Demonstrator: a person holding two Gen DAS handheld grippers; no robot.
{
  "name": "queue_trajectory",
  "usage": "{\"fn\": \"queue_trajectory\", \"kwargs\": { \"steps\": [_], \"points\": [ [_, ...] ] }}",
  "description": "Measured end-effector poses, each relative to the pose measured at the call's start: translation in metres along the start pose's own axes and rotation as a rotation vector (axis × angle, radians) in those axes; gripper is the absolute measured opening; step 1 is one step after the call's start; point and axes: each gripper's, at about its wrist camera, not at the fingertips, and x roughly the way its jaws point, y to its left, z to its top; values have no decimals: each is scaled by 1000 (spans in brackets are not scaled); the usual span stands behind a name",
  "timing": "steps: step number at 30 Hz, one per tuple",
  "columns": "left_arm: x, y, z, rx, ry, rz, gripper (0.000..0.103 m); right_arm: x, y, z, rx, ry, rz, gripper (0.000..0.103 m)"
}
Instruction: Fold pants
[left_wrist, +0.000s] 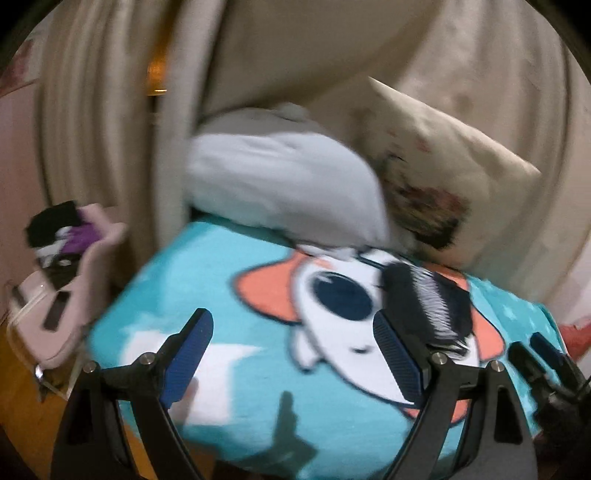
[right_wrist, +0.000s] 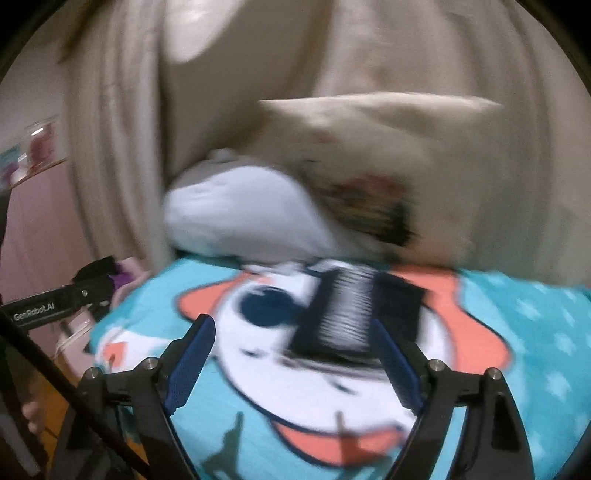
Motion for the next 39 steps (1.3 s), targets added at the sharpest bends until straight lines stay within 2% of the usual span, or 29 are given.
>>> {"fn": "queue_trajectory", "kwargs": {
  "steps": [3, 5, 8, 14, 19, 24, 33, 37, 39],
  "points": [
    [14, -29, -7, 61, 46, -46, 88, -18, -44, -7, 85, 7, -97, 85],
    [18, -43, -12, 99, 74, -72, 88, -17, -64, -8, 133, 19, -112, 83],
    [21, -52, -15, 141, 86, -56, 88, -8, -79, -9, 170, 34, -105, 78],
    [30, -62, -5, 164, 111, -37, 88, 17, -82, -15, 208, 83, -20, 78],
    [43, -81, 0, 216, 127, -22, 88, 29, -88, -19, 250, 122, 1, 78],
    [53, -94, -12, 269, 132, -27, 88, 28, -95, -21, 285, 161, 25, 78],
    [55, -73, -21, 277, 153, 2, 88, 38, -90, -27, 287, 188, 32, 78],
    [70, -66, -13, 266, 170, -31, 88, 48, -95, -22, 292, 199, 18, 78],
    [87, -65, -4, 237, 207, -82, 88, 56, -102, -14, 294, 194, 16, 78]
  ]
}}
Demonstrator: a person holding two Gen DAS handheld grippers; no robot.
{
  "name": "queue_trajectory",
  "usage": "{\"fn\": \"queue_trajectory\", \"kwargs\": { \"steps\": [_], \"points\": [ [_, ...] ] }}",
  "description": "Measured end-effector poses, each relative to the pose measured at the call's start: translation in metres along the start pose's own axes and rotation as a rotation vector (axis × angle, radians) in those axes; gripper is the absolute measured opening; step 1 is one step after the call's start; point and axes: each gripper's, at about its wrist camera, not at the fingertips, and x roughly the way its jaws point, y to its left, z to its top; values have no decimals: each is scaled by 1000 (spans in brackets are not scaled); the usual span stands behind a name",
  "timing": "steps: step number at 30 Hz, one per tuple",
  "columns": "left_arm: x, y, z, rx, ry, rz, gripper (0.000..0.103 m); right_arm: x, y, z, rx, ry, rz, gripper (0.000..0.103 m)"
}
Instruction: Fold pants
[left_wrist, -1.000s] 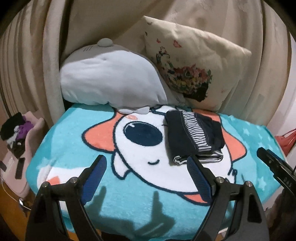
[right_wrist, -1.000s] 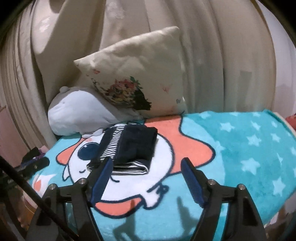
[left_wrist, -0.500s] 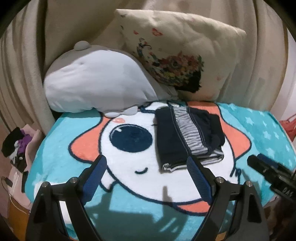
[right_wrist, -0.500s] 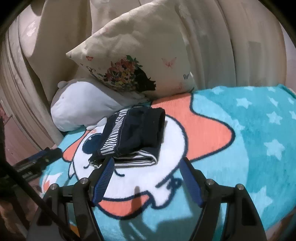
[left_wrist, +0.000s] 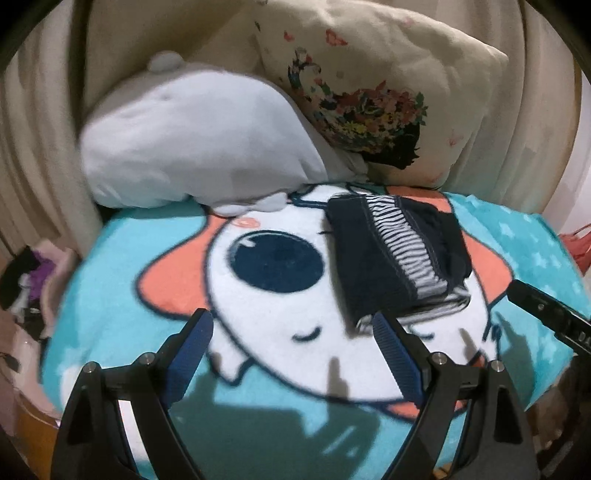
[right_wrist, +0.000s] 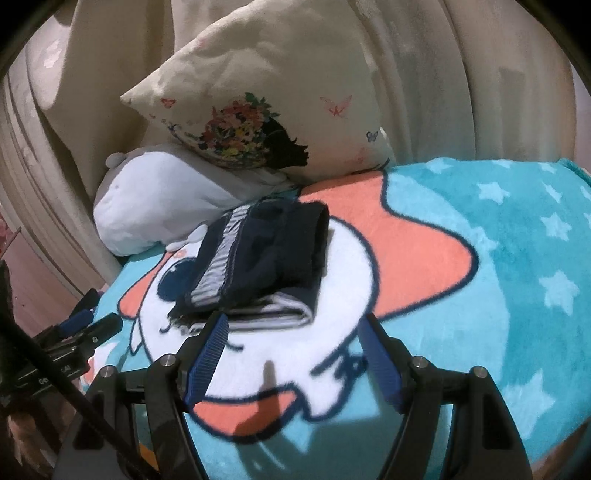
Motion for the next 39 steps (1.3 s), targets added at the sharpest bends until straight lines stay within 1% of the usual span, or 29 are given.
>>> {"fn": "queue_trajectory", "kwargs": {
  "steps": [2, 3, 6, 8, 11, 13, 14, 15, 16, 17, 18, 19, 21, 22, 26, 28, 30, 32, 33, 34, 35, 36, 37, 38, 39],
  "points": [
    [20, 2, 13, -28, 35, -51, 88, 13, -5, 13, 5, 15, 17, 78],
    [28, 2, 19, -37, 48, -63, 88, 21, -8, 19, 12, 28, 26, 78],
    [57, 0, 35, -51, 78, -114, 88, 53, -15, 34, 39, 87, 67, 78],
    [81, -3, 45, -70, 114, -154, 88, 78, -20, 42, 70, 129, 95, 78],
    [115, -5, 54, -109, 174, -215, 88, 106, -23, 49, 112, 168, 134, 78],
    [128, -7, 55, -135, 201, -246, 88, 121, -24, 51, 131, 185, 162, 78],
    [132, -8, 55, -154, 203, -272, 85, 126, -24, 52, 137, 184, 172, 78],
    [134, -8, 55, -170, 194, -300, 75, 127, -23, 52, 134, 176, 180, 77],
    [134, -9, 55, -180, 189, -322, 67, 128, -21, 54, 131, 171, 197, 68],
    [133, -10, 55, -185, 193, -353, 46, 129, -21, 54, 135, 175, 222, 62],
    [133, -12, 56, -187, 201, -382, 36, 129, -21, 55, 141, 177, 233, 57],
    [131, -13, 57, -183, 199, -379, 36, 129, -20, 55, 144, 175, 245, 50],
    [124, -17, 60, -162, 178, -344, 28, 125, -19, 57, 145, 164, 271, 45],
    [121, -18, 60, -157, 176, -340, 27, 121, -18, 58, 144, 154, 282, 44],
    [106, -19, 62, -160, 162, -344, 27, 105, -11, 62, 144, 120, 320, 43],
    [98, -22, 60, -143, 148, -321, 27, 99, -10, 61, 149, 111, 338, 43],
    [95, -26, 57, -119, 142, -280, 27, 99, -11, 58, 155, 113, 339, 43],
    [93, -27, 54, -96, 133, -198, 28, 105, -15, 55, 156, 119, 296, 44],
    [91, -27, 52, -81, 127, -162, 29, 109, -17, 53, 151, 122, 248, 44],
    [89, -27, 51, -73, 123, -144, 31, 110, -18, 53, 139, 121, 198, 45],
    [85, -25, 49, -68, 115, -125, 38, 109, -18, 52, 118, 111, 149, 45],
    [80, -24, 47, -64, 102, -107, 47, 106, -18, 52, 103, 98, 119, 48],
    [71, -22, 45, -57, 72, -77, 51, 100, -16, 53, 88, 79, 94, 52],
    [63, -19, 43, -52, 48, -57, 57, 90, -14, 54, 72, 46, 64, 52],
    [56, -18, 41, -49, 23, -38, 59, 80, -11, 55, 60, 11, 32, 52]
  ]
}}
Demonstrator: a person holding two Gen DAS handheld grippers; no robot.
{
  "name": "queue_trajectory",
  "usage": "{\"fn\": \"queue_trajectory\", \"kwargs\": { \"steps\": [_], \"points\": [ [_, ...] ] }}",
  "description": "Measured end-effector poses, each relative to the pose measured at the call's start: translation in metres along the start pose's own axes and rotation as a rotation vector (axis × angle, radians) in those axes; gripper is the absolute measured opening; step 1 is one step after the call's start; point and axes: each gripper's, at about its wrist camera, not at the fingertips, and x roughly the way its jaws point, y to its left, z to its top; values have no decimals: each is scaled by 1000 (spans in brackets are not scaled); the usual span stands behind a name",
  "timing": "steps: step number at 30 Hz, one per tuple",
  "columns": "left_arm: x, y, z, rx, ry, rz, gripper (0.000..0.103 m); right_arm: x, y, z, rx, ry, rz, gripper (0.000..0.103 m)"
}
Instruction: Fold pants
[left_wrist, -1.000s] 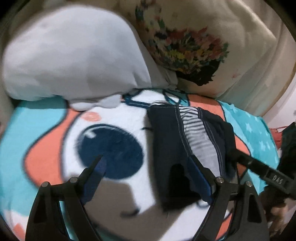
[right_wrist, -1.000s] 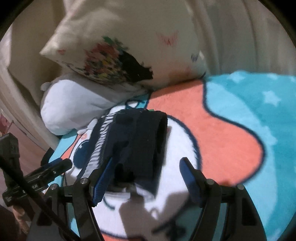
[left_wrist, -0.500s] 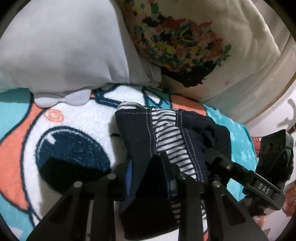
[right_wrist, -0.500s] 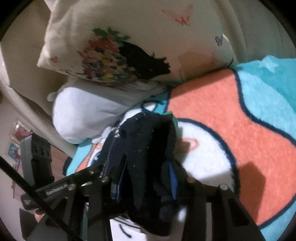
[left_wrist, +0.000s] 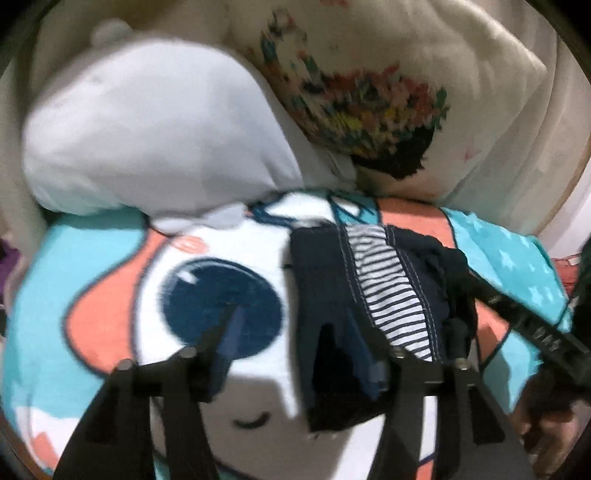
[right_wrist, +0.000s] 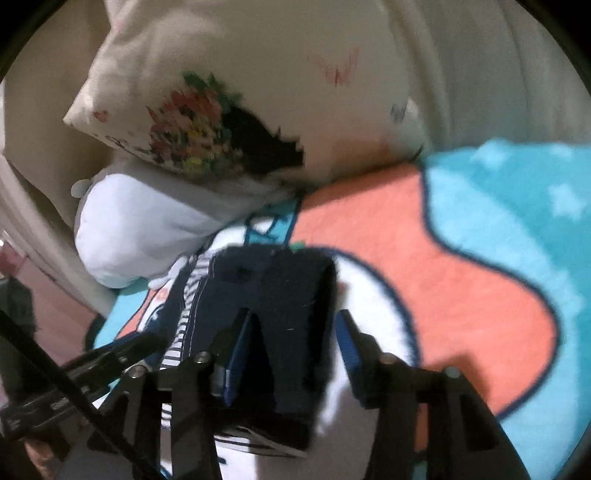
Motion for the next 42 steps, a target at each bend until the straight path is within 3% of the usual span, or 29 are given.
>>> {"fn": "queue_trajectory", "kwargs": {
  "steps": [2, 4, 8, 11, 13, 15, 19, 29, 35, 42],
  "points": [
    [-9, 4, -5, -4, -24, 20, 60, -22, 8, 0, -19, -73, -31, 52],
    [-16, 7, -10, -16, -29, 27, 60, -32, 14, -3, -12, -95, -6, 52],
    [-34, 10, -25, -32, -49, 49, 67, -19, 21, -15, 10, -24, 149, 53],
    [-46, 10, -37, -42, -57, 90, 70, 12, 15, -27, 22, 83, 93, 56],
    [-53, 11, -42, -51, -60, 96, 74, 9, 14, -28, 11, 53, 35, 56],
    [-65, 13, -47, -71, -84, 103, 86, -2, 14, -27, 11, 32, 34, 59],
    [-81, 13, -56, -85, -141, 155, 88, -26, 25, -35, -14, -25, 15, 68],
    [-109, 11, -64, -75, -268, 281, 96, -45, 55, -59, -133, -42, -39, 74],
    [-119, 20, -66, -113, -310, 233, 103, -44, 71, -70, -185, -30, -33, 77],
    [-110, 29, -68, -151, -249, 161, 103, -39, 85, -81, -235, -14, -27, 79]
  ]
}}
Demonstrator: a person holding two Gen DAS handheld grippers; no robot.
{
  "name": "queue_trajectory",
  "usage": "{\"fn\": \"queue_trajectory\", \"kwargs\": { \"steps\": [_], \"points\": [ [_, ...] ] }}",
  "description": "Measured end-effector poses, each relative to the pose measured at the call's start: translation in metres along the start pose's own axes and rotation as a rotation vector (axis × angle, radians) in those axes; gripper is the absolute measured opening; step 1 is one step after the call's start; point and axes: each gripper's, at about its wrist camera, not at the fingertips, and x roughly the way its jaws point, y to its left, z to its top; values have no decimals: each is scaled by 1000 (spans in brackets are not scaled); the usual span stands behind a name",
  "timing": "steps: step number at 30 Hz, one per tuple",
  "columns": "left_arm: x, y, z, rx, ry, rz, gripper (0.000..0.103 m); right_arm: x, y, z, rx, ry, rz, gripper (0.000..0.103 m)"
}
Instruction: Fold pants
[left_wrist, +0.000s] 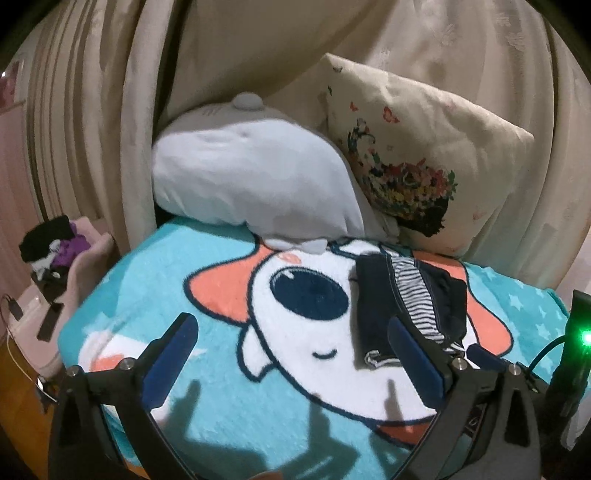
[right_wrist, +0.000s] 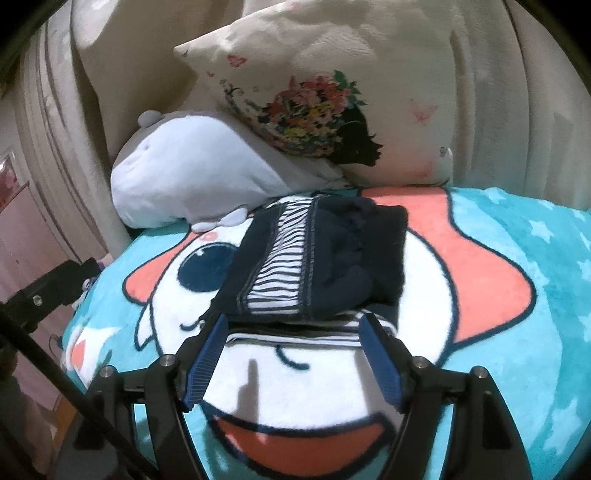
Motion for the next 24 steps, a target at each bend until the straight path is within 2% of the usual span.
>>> {"fn": "queue_trajectory", "kwargs": {
  "steps": [24],
  "points": [
    [19, 15, -9, -24, 91, 7, 102, 12, 30, -13, -93, 34, -2, 83]
  ]
}}
